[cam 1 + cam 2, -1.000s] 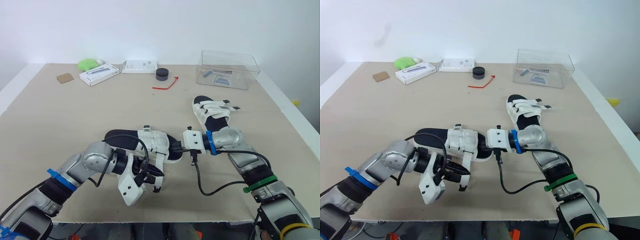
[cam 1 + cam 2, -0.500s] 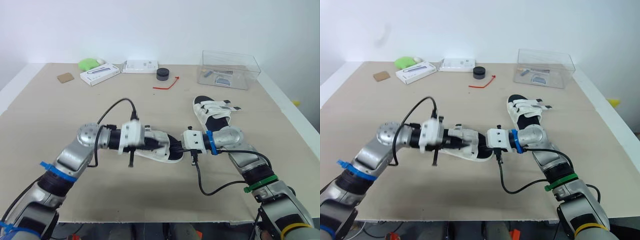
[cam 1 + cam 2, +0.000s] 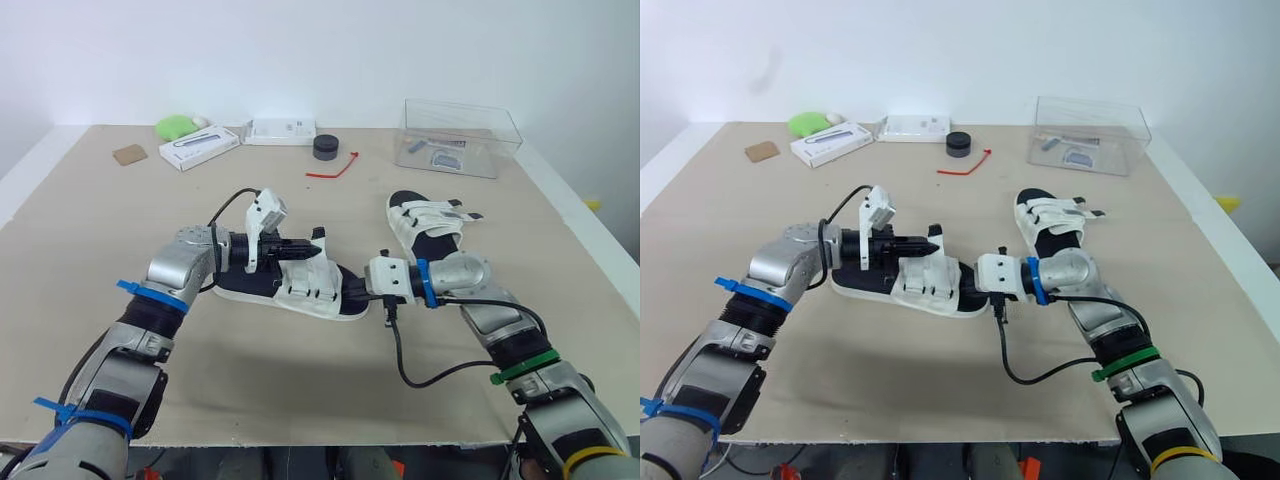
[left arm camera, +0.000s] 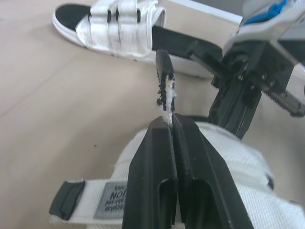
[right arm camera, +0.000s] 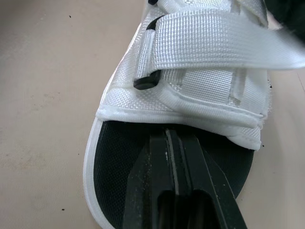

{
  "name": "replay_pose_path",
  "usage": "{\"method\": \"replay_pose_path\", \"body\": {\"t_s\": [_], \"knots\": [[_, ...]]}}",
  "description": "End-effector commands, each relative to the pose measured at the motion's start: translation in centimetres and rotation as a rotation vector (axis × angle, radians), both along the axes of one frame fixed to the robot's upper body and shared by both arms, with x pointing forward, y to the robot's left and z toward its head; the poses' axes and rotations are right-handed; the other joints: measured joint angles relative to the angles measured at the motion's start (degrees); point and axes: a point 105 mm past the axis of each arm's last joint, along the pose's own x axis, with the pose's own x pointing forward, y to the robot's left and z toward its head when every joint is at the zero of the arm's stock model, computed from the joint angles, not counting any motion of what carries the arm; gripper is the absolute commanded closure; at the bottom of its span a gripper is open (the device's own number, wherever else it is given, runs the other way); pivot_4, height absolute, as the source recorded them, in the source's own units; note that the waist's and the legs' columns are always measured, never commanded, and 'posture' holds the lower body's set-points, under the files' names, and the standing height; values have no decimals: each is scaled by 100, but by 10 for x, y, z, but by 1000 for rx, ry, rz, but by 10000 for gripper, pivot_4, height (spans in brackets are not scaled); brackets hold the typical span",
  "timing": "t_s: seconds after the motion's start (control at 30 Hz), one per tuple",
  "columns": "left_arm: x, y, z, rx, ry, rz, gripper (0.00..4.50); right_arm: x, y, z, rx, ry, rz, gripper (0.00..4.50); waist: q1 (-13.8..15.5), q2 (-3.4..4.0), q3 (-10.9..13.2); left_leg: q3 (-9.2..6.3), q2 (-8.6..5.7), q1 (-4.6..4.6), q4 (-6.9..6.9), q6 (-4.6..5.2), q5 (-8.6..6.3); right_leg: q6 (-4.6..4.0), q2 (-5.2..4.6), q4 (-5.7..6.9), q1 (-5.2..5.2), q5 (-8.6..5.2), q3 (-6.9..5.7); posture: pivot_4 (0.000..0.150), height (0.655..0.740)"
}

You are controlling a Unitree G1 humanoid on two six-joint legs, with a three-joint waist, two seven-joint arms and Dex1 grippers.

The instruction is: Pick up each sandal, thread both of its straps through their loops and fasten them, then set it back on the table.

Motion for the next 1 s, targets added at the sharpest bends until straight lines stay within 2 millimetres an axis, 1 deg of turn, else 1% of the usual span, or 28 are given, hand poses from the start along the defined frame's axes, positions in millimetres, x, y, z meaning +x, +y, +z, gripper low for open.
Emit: {"method": "replay_pose_path", "body": {"t_s": [0.03, 0.13, 0.27, 0.37, 0.47, 0.5, 0.6, 0.63, 0.67, 0.7, 0.73, 0.8, 0.87, 0.9, 0.93, 1.0], "knots": [[6, -1, 10, 0, -50, -12, 43835, -7, -23, -35, -129, 109, -70, 45000, 5, -1, 0, -2, -5, -1, 0, 0, 0, 1, -5, 0, 1, -1, -1, 1500, 7400], [5, -5, 12, -14, -40, -46, 43835, -8, -25, -35, -131, 111, -76, 45000, 8, -1, -1, -3, -15, -5, 0, 0, 0, 7, -15, -1, 1, -2, -1, 1500, 7400], [11, -5, -3, 55, -16, -39, 43835, -9, -26, -34, -129, 110, -83, 45000, 8, -2, -2, -3, -24, -11, 0, 2, -1, 15, -24, -10, 2, 4, -1, 1500, 7400], [14, -3, -14, 126, -38, -34, 43835, -9, -26, -33, -126, 109, -87, 45000, 8, -2, -2, -3, -25, -13, 1, 4, -2, 20, -25, -17, 4, 6, -1, 1500, 7400], [21, -5, -13, 130, -54, -7, 43835, -9, -26, -33, -126, 109, -90, 45000, 11, -3, -3, -5, -26, -12, 3, 3, -2, 24, -26, -19, 8, 8, -2, 1500, 7400], [24, -5, -11, 127, -66, 6, 41548, -8, -26, -33, -125, 109, -91, 45000, 11, -3, -3, -4, -26, -13, 4, 3, -2, 25, -26, -19, 8, 8, -2, 1500, 7400], [30, -3, -7, 149, -113, 25, 32426, -8, -26, -33, -123, 108, -94, 45000, 11, -3, -3, -5, -26, -13, 7, 3, -2, 33, -26, -20, 9, 9, -2, 1500, 7400], [32, -1, -6, 151, -125, 30, 25356, -7, -26, -33, -123, 107, -95, 45000, 11, -3, -3, -4, -26, -13, 7, 4, -2, 33, -26, -20, 9, 9, -1, 1500, 7400], [33, 1, 1, 151, -161, 33, 23698, -7, -25, -32, -122, 105, -97, 45000, 9, -3, -3, -5, -26, -13, 7, 4, -2, 32, -26, -20, 9, 9, -2, 1500, 7400], [35, 3, 5, 149, -186, 35, 18690, -6, -26, -32, -121, 104, -99, 45000, 7, -3, -3, -4, -26, -13, 6, 5, -3, 31, -26, -21, 9, 9, -2, 1500, 7400], [36, 5, 13, 132, -207, 42, 14861, -6, -26, -32, -120, 102, -101, 45000, 7, -3, -3, -5, -25, -16, 6, 7, -4, 29, -26, -21, 6, 10, -2, 1500, 7400], [39, 9, 30, 88, -238, 56, 14861, -5, -26, -31, -119, 100, -106, 45000, 6, -4, -2, -4, -25, -19, 6, 9, -5, 9, -26, -21, 4, 22, -2, 1500, 7400], [37, 5, 52, 2, -274, 42, 14861, -5, -27, -31, -119, 99, -108, 45000, 6, -5, -1, -4, -25, -21, 7, 9, -5, 10, -26, -21, 2, 23, -3, 1500, 7400], [35, 1, 60, -34, -282, 25, 14861, -5, -27, -31, -119, 99, -109, 45000, 6, -5, -1, -5, -25, -23, 8, 8, -5, 11, -26, -22, 2, 23, -4, 1500, 7400], [31, -4, 65, -65, -276, -3, 14861, -5, -27, -32, -119, 99, -109, 45000, 6, -5, -1, -5, -25, -23, 9, 8, -5, 12, -26, -22, 2, 23, -4, 1500, 7400], [22, -15, 62, -77, -258, -63, 14861, -5, -27, -32, -118, 99, -110, 45000, 6, -5, -1, -5, -25, -25, 9, 8, -5, 13, -27, -22, 2, 23, -5, 1500, 7400]]}}
